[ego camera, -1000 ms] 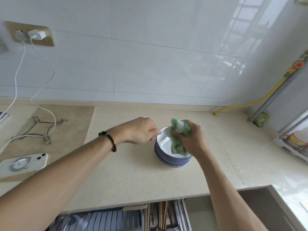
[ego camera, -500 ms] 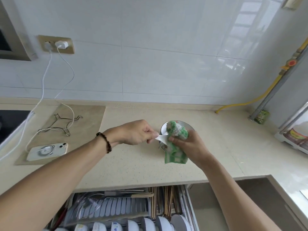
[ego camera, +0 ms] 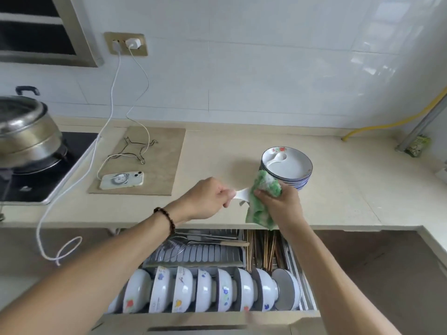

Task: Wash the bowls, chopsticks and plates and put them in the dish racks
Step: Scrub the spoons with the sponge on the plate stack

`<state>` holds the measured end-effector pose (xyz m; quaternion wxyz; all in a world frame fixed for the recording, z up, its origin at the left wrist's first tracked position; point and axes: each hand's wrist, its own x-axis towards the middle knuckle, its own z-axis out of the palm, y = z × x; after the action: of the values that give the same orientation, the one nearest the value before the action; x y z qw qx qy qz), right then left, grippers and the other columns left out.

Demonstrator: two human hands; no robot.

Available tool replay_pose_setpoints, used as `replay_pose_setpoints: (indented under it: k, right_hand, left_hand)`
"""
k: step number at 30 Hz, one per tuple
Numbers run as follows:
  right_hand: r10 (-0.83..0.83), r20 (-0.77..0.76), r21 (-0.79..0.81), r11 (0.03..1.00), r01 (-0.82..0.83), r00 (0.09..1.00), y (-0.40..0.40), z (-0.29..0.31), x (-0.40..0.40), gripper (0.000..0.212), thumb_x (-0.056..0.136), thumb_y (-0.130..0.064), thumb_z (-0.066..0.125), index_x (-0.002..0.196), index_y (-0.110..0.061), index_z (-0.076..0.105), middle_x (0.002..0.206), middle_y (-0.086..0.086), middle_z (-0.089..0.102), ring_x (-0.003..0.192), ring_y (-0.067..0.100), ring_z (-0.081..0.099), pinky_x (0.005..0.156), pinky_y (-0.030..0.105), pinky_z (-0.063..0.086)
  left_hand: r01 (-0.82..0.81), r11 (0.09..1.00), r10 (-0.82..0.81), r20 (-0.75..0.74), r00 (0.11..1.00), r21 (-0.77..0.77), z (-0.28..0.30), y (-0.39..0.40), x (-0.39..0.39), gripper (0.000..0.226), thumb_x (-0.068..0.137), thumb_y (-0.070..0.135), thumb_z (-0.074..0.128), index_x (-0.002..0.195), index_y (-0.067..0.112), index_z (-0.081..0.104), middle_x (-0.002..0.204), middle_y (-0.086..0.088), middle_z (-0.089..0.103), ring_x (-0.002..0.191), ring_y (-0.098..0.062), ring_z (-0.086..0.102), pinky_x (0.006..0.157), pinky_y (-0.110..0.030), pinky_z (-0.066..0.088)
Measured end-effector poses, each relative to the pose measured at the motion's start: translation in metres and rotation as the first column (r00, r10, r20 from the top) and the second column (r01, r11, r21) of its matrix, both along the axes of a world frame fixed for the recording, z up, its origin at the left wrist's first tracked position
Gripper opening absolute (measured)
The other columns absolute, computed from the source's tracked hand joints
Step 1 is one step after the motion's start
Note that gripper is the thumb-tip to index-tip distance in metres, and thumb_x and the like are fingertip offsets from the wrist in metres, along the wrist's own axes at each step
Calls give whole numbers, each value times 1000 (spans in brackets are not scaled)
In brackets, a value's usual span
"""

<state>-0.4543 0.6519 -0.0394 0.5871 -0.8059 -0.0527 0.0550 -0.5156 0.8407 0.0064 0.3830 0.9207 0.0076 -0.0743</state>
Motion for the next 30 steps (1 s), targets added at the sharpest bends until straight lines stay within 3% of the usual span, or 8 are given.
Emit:
replay_pose_setpoints:
  k: [3, 8, 11, 14, 18, 21, 24, 30]
  right_hand:
    - [-332, -377, 299, 840, 452, 865, 51, -11, -30, 15, 87, -17, 78, 81, -10, 65, 79, 9, 71, 74, 25, 71, 67, 34, 58]
    - [-133, -748, 531, 468, 707, 650, 137, -23, -67, 16, 92, -12, 72, 101, -1, 64, 93, 18, 72, 70, 25, 71, 49, 32, 57]
    - [-189, -606, 458, 712, 533, 773, 149, -39, -81, 12, 90, -4, 71, 96, -9, 63, 94, 16, 72, 74, 26, 71, 60, 39, 61]
    - [-143, -151, -58, 989, 135, 978, 149, -54, -86, 20, 87, -3, 72, 90, -21, 65, 85, 3, 71, 80, 23, 69, 72, 39, 59]
    - [-155, -60, -104, 983, 148, 986, 177, -67, -98, 14, 85, -8, 76, 98, -13, 70, 86, 3, 71, 79, 20, 68, 69, 35, 57]
    - [-165, -594, 426, 767, 481, 788, 215, -80, -118, 11, 90, -8, 72, 99, -4, 67, 90, 15, 73, 74, 24, 72, 64, 35, 60]
    - [-19, -696, 501, 703, 505, 718, 224, -105, -127, 14, 94, -4, 65, 107, 0, 63, 95, 20, 72, 83, 33, 72, 78, 47, 60]
    - [144, -304, -137, 972, -193, 942, 204, -131, -125, 10, 90, -4, 71, 93, -14, 70, 74, 1, 70, 60, 9, 64, 56, 22, 50]
  left_hand:
    - [-151, 984, 153, 12, 988, -95, -24, -4, -19, 47, 106, 26, 45, 61, 15, 56, 35, 12, 34, 35, -3, 32, 57, -22, 39]
    - [-261, 939, 257, -47, 965, -224, -54, 28, -41, 51, 105, 23, 47, 55, 15, 42, 58, 4, 43, 49, -11, 42, 42, -17, 25]
    - [-200, 949, 164, -160, 973, -243, -64, 79, -59, 48, 105, 27, 47, 60, 13, 54, 43, 11, 40, 37, -6, 36, 43, -21, 27]
    - [-138, 958, 66, -272, 960, -252, -73, 126, -78, 44, 106, 29, 47, 68, 13, 63, 40, 9, 32, 36, -8, 26, 45, -23, 26]
    - [-184, 944, 101, -290, 952, -275, -89, 153, -91, 43, 106, 30, 47, 70, 12, 61, 43, 8, 33, 37, -8, 28, 47, -24, 28]
    - [-319, 826, 149, -365, 919, -465, -109, 151, -103, 38, 107, 28, 44, 76, 9, 56, 47, 5, 32, 33, -5, 24, 39, -19, 24]
    - [-355, 795, 109, -460, 881, -492, -126, 161, -114, 38, 108, 27, 42, 77, 8, 53, 41, 6, 29, 32, -7, 19, 37, -19, 17]
    - [-270, 908, 75, -510, 857, -320, -154, 195, -132, 40, 108, 29, 42, 76, 9, 57, 40, 8, 27, 34, -9, 20, 42, -23, 18]
